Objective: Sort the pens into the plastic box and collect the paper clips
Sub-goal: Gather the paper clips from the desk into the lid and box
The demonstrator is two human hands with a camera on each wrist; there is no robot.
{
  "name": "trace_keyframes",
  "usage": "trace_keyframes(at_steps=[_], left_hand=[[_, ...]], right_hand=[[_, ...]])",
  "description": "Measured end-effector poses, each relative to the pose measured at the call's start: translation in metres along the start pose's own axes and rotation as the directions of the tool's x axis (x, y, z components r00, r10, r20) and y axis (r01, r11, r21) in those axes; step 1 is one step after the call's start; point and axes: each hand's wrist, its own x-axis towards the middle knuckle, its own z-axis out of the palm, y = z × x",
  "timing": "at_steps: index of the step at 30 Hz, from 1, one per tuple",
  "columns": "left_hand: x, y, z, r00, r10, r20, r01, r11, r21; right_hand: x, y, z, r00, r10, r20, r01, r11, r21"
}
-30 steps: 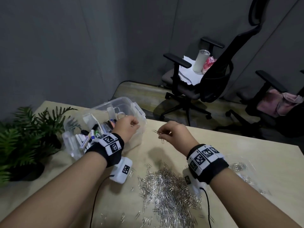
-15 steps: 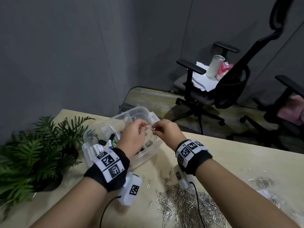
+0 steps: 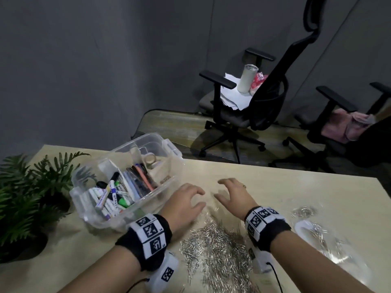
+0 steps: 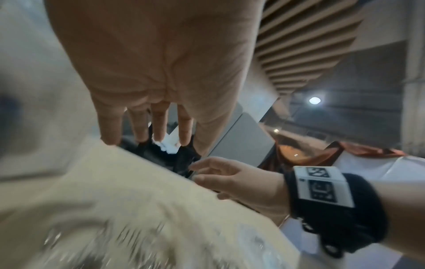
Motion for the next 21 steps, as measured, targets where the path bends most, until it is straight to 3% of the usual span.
trace_keyframes(at_steps=[2,5,8,12,17,21], left_hand=[[0.001,-0.013,0.025,0.992,-0.101,0.082,0.096,0.994,0.059],[0.005,-0.034,0.054,0.959,-0.262,0.111,0.248,0.960,0.129],[0.007,-0.049,0.078,0.941,-0.305,0.149,0.269,0.937,0.221],[0.000,-0.050,0.099,0.962,-0.197,0.188,0.147,0.957,0.249],[-0.008,-0.044,0.109,0.981,-0.056,0.185,0.024,0.986,0.167],[-0.005,-0.045,0.115,0.986,-0.095,0.137,0.057,0.964,0.260]], right_hand=[[-0.017,0.029,0.013,0.991,0.118,0.067,-0.113,0.990,-0.083],[-0.035,0.066,0.022,0.948,0.287,0.136,-0.270,0.954,-0.128],[-0.044,0.090,0.027,0.918,0.336,0.208,-0.324,0.942,-0.091],[-0.061,0.089,0.040,0.921,0.267,0.284,-0.247,0.963,-0.106],[-0.092,0.066,0.052,0.925,0.005,0.380,-0.047,0.994,0.102],[-0.083,0.067,0.050,0.943,-0.093,0.320,0.068,0.994,0.088]])
